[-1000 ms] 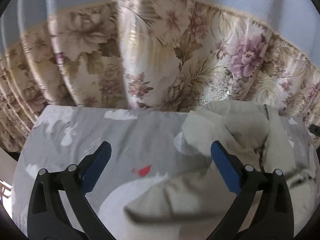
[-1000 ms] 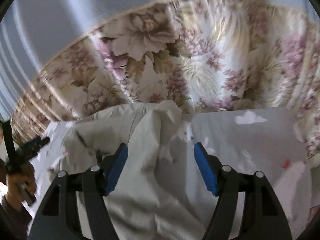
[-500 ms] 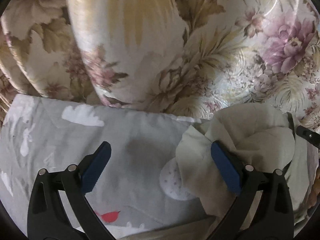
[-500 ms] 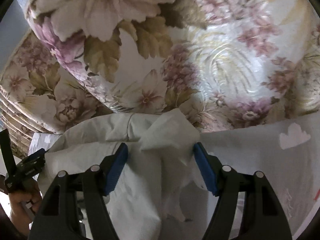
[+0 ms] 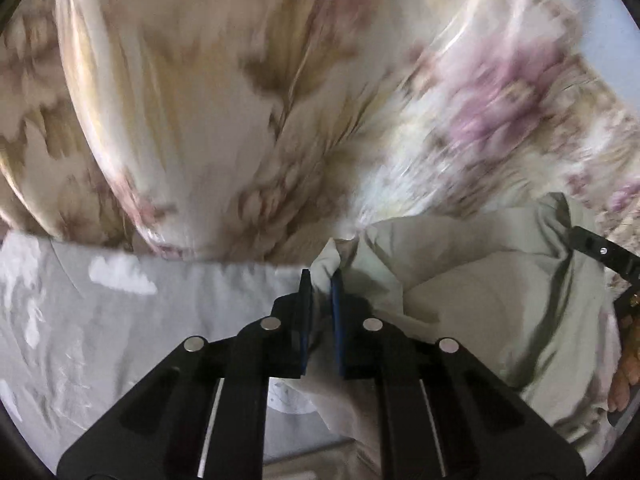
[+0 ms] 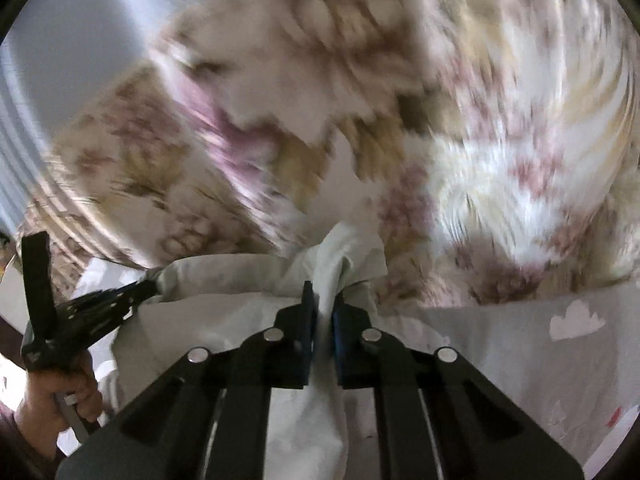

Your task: Fold large clothes

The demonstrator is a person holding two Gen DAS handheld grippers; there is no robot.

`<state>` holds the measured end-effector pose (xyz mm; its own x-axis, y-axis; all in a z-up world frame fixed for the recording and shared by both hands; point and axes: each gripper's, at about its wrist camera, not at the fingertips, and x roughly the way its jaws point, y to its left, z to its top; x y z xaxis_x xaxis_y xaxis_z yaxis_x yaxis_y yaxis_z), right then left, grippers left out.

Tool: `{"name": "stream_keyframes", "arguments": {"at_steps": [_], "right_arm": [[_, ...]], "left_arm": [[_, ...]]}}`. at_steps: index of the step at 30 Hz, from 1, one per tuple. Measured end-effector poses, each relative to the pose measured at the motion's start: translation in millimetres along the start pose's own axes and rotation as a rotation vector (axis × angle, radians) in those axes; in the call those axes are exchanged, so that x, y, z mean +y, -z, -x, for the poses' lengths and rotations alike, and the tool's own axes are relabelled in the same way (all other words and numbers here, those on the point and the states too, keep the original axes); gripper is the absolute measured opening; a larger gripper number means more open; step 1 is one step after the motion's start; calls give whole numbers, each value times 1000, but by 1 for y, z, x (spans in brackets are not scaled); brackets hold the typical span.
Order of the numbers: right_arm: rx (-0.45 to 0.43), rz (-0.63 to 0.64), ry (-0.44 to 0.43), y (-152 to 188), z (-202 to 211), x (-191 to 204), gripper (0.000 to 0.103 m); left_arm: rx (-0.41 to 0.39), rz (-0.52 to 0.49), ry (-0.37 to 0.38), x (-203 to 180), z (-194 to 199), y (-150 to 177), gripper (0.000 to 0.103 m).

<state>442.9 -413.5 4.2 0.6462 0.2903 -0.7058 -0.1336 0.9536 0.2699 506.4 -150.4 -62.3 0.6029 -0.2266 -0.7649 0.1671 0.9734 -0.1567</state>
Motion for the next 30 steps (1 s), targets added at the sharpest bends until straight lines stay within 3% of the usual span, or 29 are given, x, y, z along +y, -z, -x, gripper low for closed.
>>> {"name": "stream_keyframes", "arguments": {"at_steps": [5,9,14,18,19,22,23,25,27,30], "right_arm": [[-99,75,-94,10,58,23,8],[-168,171,-167,42,112,35,8],[-144,282,-261,120,160,36,8],[-55,345,-220,191,169,30,13],[-40,350,-199,203,169,27,16],[25,328,-157,239,173,12,50],[26,317,-153,247,177,6,56],[16,310,-130,260,192,-6,63],[5,286,-104,268,210,-22,67],[-11,242,-58,270,235,-45,72]], "left_arm": [[-127,-9,96,-5,68,-1,7],[-208,-73,175,-11,127,34,7],[-184,-136,241,-11,166,112,7],[-129,-180,269,-11,184,188,7],[-118,-192,263,-10,185,203,7],[-82,-216,250,-2,187,239,9],[-72,-213,250,4,191,251,11],[-61,-207,255,16,200,265,16],[-66,-165,224,34,213,273,53],[-94,-127,187,57,233,278,75]]}}
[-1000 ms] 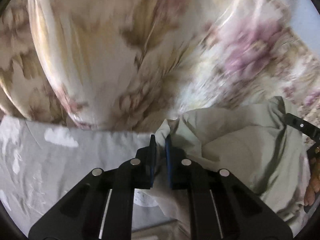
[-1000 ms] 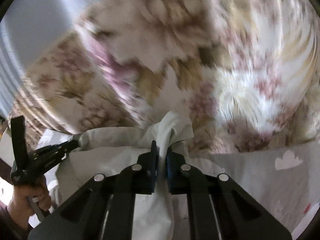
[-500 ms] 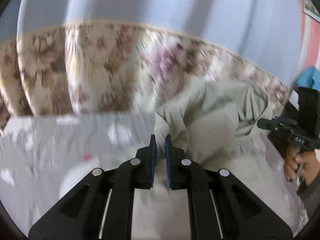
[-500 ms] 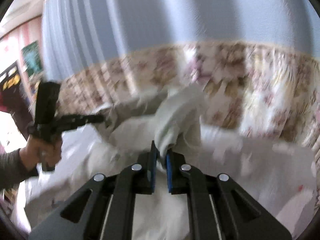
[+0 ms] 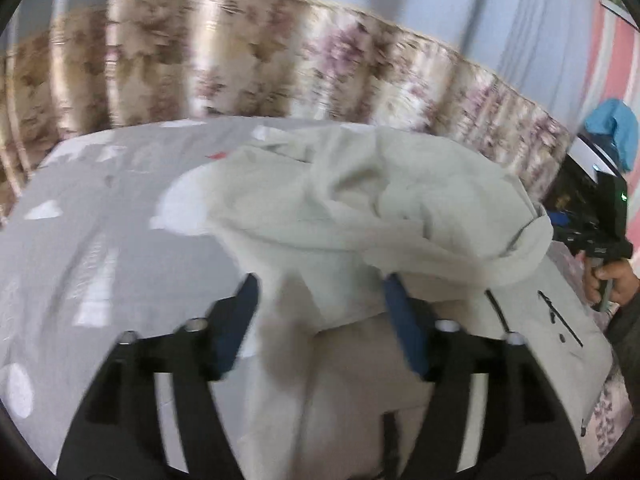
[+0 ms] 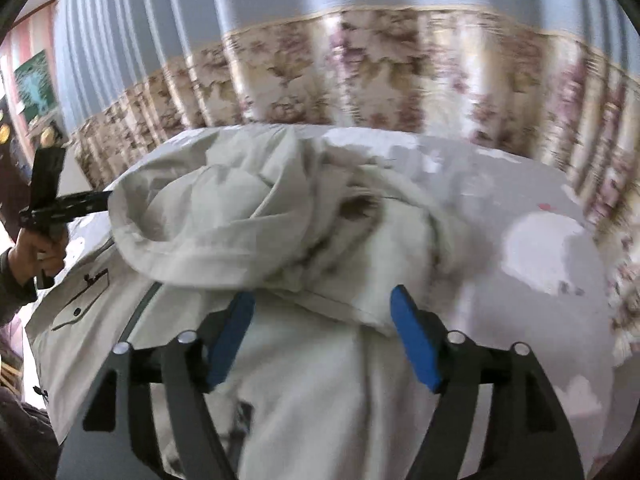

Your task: Fold large clothes

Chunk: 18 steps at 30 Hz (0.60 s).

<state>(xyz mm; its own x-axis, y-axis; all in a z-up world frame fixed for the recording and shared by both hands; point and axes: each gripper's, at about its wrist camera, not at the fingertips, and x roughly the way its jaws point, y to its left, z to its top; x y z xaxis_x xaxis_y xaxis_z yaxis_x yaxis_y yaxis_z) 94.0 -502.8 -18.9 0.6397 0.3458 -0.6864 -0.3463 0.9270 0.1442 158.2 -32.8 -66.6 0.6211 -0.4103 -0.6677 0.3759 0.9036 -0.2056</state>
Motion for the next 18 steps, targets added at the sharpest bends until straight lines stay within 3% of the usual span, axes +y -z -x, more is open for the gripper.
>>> {"name": "stream_keyframes", "arguments": {"at_steps": [5,8,11,18], "right_arm": [[-57,-43,31,-16,18,2,73],[-70,-13,50,-38,6,24,73],[-75,10,100,-52,-6,45,73],[-43,-15,181,-70,-34,62,73]], "left_arm": [[-44,33,-40,14,20,-11,83],[-62,17,-143,5,15,-21,86],[-85,-2,-297,-9,6,-29,90],[-99,36,-363,-28,-5,-48,93]]}}
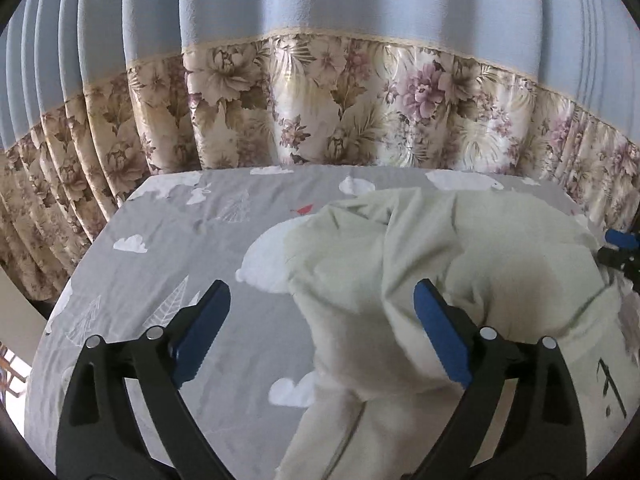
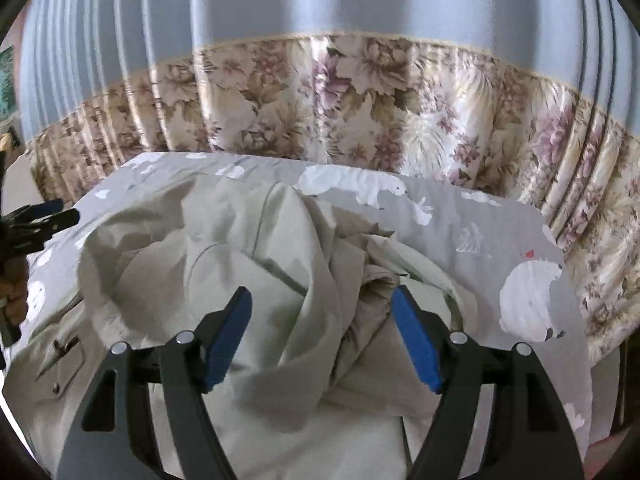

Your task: Fold large clothes

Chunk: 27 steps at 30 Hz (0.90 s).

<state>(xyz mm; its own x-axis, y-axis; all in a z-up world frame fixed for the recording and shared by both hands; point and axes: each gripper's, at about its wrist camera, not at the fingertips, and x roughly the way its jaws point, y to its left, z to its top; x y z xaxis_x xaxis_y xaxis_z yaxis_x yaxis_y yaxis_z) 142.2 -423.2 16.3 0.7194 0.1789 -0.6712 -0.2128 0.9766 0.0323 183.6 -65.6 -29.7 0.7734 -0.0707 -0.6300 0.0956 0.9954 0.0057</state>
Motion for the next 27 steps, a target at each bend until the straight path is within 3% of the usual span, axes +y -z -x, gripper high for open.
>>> {"name": "stream_keyframes", "arguments": {"at_steps": [7,11,12,13,14,15,17,21,23,25,27], "right_arm": [[39,-160,12,-6,-21,-16,76],[83,-186,-19,-4,-40,-15,75],[94,-185,-31,-2,-44,-14,71],[110,-182,-45,-1,-51,-13,42],[135,-173,-62,0,-57,-10,28],[143,-163,-57,0,-59,-7,24],[127,-133,-38,-4,-60,-2,15],[-28,-144,5,-29,-35,-3,15],[-23,-130,35,-33,-45,1,15],[51,-122,63,-26,-69,2,21],[134,-131,55,-14,-89,-2,30]], "left_arm": [[23,-23,-10,-27,-22,-9,93],[107,-50,49,-42,-51,-4,91],[130,-54,62,-44,-58,-2,72],[175,-56,111,-47,-70,1,54],[210,-58,150,-49,-79,5,18],[234,-59,174,-52,-87,7,9],[185,-80,141,-55,-85,3,8],[34,-81,53,-56,-67,-25,9],[-22,-145,-51,-66,-71,-28,22],[24,-183,-104,-72,-92,-20,30],[116,-131,-77,-63,-108,-9,45]]}}
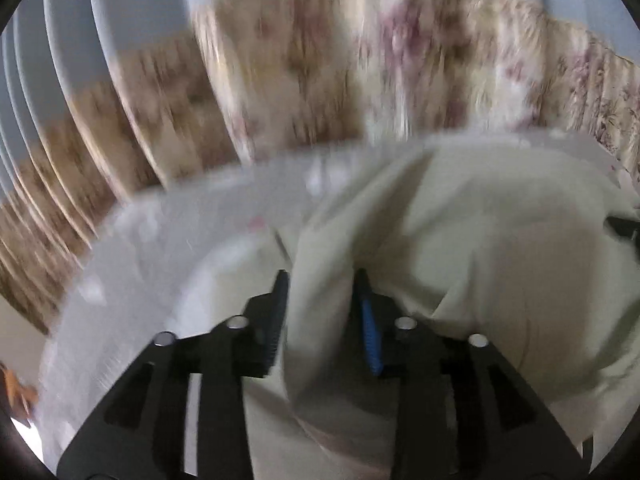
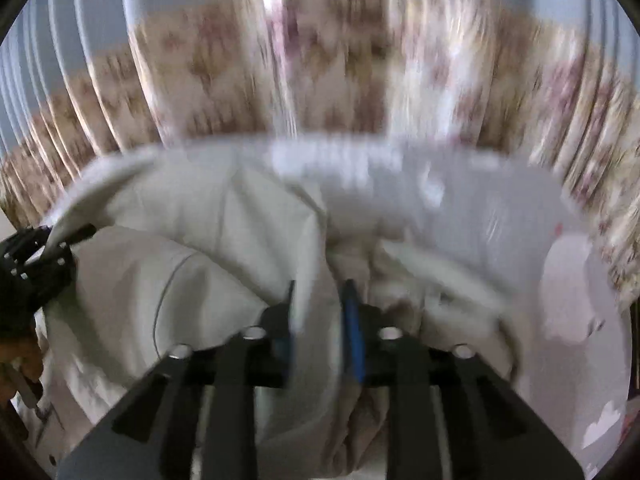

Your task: Fold large clothes

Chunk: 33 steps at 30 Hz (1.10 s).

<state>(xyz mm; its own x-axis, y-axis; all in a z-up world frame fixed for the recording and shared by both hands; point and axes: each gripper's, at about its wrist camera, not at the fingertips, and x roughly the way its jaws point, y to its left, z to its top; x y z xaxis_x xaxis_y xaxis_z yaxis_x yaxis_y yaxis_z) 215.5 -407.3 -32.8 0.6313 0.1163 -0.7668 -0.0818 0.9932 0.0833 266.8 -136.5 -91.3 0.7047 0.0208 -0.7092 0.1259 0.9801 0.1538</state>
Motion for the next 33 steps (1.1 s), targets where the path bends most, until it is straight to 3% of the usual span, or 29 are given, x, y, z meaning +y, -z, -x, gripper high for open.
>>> {"name": "stream_keyframes", "arguments": {"at_steps": [1,2,3,4,6,8,11,13,18,22,24,25,27,28,29,30,31,32,33], "right_arm": [[-18,-13,-17,4,7,-3,36],[-37,-22,-43,8,20,-6,43],[-49,-25,-52,12,31,-7,67],[-74,-21,-56,19,50,-10,76],[-112,8,-69,37,86,-16,76],[-118,27,-70,71,129,-27,76],[-123,4,-72,127,179,-51,76],[-106,-11,-23,172,203,-65,76],[-52,-29,54,251,237,-75,76],[-2,-91,57,288,238,-82,76],[16,-121,51,298,237,-85,75],[16,-142,36,302,236,-86,69],[30,-162,8,306,232,-84,40],[37,-147,-5,307,230,-79,34],[28,-122,-1,308,231,-72,25],[31,-109,-2,307,230,-68,22],[29,-112,-9,305,230,-67,16],[21,-126,-24,303,232,-68,11],[10,-138,-42,302,236,-69,10]], "left_arm": [[0,22,-7,6,3,7,52],[-11,27,-20,10,9,11,70],[-27,22,-29,16,22,18,83],[-45,16,-32,23,37,26,86],[-72,22,-24,39,68,46,96],[-70,24,6,60,104,74,96],[-100,23,-37,87,157,127,100],[-85,43,-67,103,181,161,100],[-86,75,-94,115,231,228,100],[-21,90,-33,98,236,267,99],[1,74,-10,87,233,278,94],[20,63,6,81,229,283,90],[21,80,47,75,222,291,75],[17,105,63,73,222,293,71],[12,123,87,73,221,292,60],[7,115,88,70,221,290,36],[5,96,88,67,221,288,20],[7,94,94,65,221,287,9],[12,101,113,66,221,286,3]]}}
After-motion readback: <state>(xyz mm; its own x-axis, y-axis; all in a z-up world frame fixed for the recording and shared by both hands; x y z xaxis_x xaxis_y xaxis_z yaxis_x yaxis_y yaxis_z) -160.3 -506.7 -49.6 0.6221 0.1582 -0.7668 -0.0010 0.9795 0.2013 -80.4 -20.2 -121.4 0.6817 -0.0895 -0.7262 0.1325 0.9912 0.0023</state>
